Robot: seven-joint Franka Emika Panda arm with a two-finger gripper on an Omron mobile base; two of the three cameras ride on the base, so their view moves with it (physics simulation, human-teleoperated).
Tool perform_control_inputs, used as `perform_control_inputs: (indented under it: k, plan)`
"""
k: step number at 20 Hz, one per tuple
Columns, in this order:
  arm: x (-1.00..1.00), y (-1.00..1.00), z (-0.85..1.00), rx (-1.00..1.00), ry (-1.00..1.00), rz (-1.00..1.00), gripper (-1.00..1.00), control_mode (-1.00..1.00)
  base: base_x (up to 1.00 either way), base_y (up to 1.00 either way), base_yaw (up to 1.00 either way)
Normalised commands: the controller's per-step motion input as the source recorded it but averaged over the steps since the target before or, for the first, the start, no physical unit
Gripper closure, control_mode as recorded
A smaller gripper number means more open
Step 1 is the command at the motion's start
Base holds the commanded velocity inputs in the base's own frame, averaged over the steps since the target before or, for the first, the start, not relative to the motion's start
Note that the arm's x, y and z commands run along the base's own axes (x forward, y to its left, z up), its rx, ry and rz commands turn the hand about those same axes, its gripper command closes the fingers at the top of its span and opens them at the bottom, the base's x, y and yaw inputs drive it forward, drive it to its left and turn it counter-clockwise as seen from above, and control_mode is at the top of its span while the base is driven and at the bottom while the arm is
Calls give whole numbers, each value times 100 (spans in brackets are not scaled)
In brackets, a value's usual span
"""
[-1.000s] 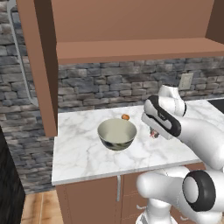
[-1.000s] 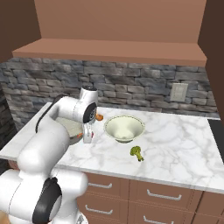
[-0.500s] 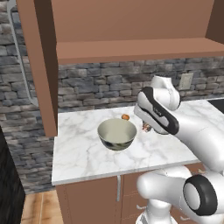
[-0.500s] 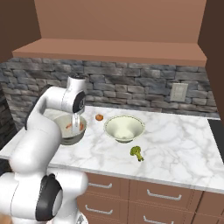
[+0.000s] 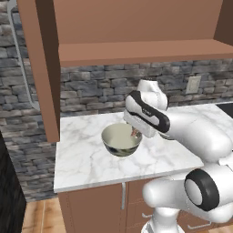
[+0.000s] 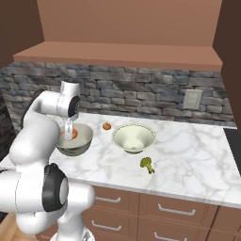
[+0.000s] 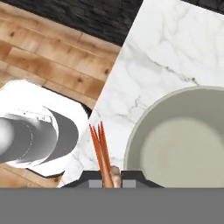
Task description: Pick both bowls and place them on the counter. Then place the shrimp in one bowl and place the broccoli in the other bowl.
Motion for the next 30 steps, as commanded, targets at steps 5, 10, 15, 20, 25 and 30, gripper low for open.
perform_control_inputs:
  k: [5,10,15,20,25,30]
  plan:
    - [25,37,-39,-9,9,0,100,-100,0,0,0]
    - [25,27,-29,-4,8,0,100,-100,0,0,0]
    - [23,8,-1,0,2,0,100,-100,0,0,0]
    - [12,0,-13,0,0,0,100,-100,0,0,0]
    - [0,0,-28,0,0,0,100,-100,0,0,0]
    - [0,0,-26,0,-1,0,100,-100,0,0,0]
